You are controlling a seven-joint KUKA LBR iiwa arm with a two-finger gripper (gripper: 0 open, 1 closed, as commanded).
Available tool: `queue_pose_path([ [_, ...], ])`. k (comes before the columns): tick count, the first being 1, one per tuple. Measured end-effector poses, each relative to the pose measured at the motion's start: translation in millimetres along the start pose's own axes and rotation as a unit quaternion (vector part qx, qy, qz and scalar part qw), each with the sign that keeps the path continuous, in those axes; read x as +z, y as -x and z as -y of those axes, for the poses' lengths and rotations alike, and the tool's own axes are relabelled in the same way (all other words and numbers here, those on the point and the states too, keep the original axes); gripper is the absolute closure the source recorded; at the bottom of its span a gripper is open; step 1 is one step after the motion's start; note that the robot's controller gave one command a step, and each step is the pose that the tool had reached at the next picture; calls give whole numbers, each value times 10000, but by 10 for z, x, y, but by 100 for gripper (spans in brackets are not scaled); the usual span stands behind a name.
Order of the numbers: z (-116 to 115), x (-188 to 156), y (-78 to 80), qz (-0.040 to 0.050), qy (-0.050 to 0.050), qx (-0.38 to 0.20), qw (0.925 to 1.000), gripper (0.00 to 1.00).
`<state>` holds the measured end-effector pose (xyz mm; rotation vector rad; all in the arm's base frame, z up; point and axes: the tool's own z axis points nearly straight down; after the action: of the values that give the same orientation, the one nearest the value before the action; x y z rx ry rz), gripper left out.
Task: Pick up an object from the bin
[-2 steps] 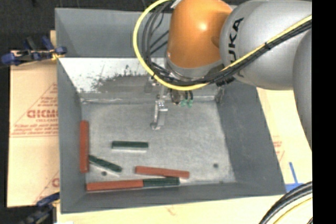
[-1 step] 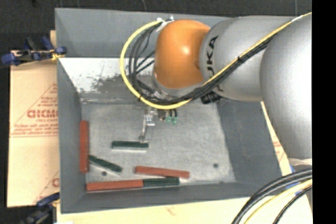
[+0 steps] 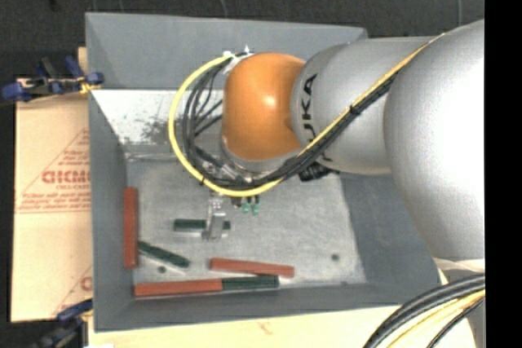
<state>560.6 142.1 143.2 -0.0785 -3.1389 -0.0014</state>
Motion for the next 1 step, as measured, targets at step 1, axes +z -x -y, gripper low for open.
queue_pose_path([
  [1, 139, 20, 226, 34, 10, 485, 9988, 0],
])
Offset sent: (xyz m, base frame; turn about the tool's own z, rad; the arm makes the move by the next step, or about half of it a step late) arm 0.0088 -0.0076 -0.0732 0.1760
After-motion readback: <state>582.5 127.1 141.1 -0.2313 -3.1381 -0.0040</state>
